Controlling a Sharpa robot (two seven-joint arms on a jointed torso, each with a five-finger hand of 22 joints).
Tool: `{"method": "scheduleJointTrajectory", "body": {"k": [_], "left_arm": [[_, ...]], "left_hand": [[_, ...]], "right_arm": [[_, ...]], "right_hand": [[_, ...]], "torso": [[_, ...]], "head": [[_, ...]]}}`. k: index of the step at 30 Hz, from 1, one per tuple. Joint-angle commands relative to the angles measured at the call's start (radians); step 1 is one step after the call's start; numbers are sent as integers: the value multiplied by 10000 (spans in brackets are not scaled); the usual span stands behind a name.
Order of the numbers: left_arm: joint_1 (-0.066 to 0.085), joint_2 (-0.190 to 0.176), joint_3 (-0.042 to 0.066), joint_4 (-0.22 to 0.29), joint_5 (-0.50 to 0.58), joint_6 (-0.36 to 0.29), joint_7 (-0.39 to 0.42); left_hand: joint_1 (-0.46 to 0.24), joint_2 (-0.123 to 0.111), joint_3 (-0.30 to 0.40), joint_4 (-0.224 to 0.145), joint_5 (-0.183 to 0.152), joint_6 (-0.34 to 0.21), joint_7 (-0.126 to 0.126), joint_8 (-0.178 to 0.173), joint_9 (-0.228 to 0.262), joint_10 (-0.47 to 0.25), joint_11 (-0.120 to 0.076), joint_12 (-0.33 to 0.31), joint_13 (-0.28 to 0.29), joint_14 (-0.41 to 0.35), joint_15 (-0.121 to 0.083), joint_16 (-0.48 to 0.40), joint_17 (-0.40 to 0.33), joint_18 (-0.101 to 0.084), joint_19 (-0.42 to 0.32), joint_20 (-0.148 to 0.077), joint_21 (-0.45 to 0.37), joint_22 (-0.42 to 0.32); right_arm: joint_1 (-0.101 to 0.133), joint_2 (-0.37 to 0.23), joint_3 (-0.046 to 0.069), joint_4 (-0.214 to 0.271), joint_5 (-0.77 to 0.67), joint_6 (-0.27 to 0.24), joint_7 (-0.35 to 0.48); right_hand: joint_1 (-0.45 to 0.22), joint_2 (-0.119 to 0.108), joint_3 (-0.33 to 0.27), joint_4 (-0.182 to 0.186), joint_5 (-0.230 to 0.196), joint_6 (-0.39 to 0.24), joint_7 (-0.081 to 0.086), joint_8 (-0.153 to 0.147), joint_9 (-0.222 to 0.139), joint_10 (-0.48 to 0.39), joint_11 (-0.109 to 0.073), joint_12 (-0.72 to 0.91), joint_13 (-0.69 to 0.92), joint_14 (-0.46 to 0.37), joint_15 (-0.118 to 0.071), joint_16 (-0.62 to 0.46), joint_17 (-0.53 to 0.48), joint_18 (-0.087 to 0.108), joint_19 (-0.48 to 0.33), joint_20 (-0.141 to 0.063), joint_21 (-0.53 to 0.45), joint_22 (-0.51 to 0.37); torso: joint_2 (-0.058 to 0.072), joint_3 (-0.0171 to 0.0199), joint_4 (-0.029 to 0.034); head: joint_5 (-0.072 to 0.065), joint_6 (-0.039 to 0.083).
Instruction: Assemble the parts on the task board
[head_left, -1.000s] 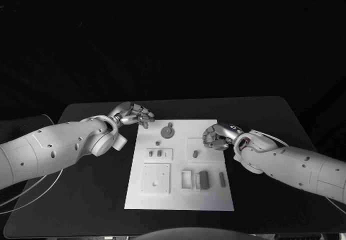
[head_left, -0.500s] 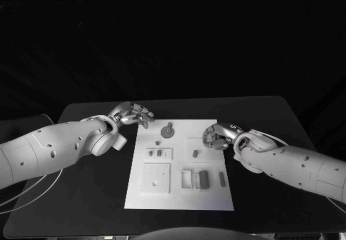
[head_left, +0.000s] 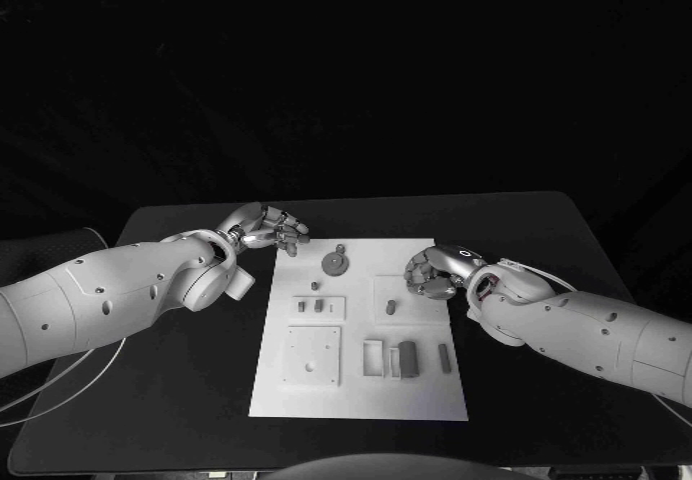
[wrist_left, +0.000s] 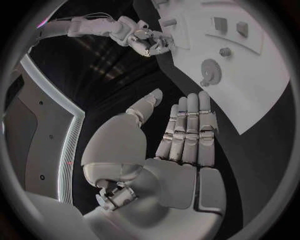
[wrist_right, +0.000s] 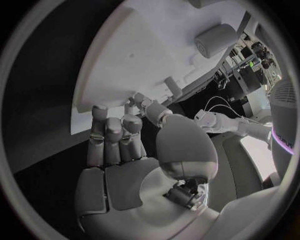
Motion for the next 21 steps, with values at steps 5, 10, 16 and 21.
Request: {"method": "scheduleJointTrajectory", "body": {"k": [5, 10, 16, 21], "left_arm": [[6, 2, 8, 33, 72, 38, 84], [7, 1, 8, 38, 72, 32, 80], [7, -8, 8, 43, 72, 21, 75], [7, -13, 8, 41, 71, -5, 65]], "left_hand": [[56, 18, -55, 9, -18, 8, 66, 57, -21, 57, 7, -76, -17, 23, 64, -48, 22, 174, 27, 3, -70, -10], [66, 21, -56, 9, -19, 5, 67, 57, -24, 58, 8, -80, -18, 24, 64, -56, 33, 174, 28, 3, -74, -10], [76, 25, -57, 9, -19, 4, 68, 57, -27, 60, 8, -84, -19, 25, 65, -64, 43, 174, 30, 3, -77, -10], [89, 34, -55, 10, -18, 3, 68, 58, -30, 64, 8, -88, -20, 28, 65, -73, 55, 174, 33, 3, -80, -10]], "right_arm": [[-39, 23, -23, -23, -174, 103, -73], [-39, 41, -23, -25, -203, 60, -86], [-39, 40, -23, -50, -246, 34, -106], [-39, 40, -22, -64, -279, 6, -103]], "right_hand": [[45, 56, -31, -38, 15, 137, 43, 51, -13, 8, -57, 4, -11, -8, -76, -9, -14, 75, 25, -2, 10, 175], [39, 125, -22, -31, 15, 187, 24, 73, 7, 23, -75, 3, -11, 0, -92, -7, -14, 75, 32, -4, 14, 174], [17, 262, -12, -33, 7, 392, -47, 172, 71, 54, -141, -5, -13, 22, -135, -2, -16, 75, 37, -9, 23, 175], [-4, 337, -9, -33, -7, 522, -100, 229, 113, 59, -194, -20, -13, 29, -178, -8, -20, 75, 34, -13, 26, 175]], "torso": [[0, -4, -1], [0, -2, 0], [-4, -3, 1], [-5, -3, -3]], "head": [[3, -10], [7, -14], [5, -24], [6, -35]]}}
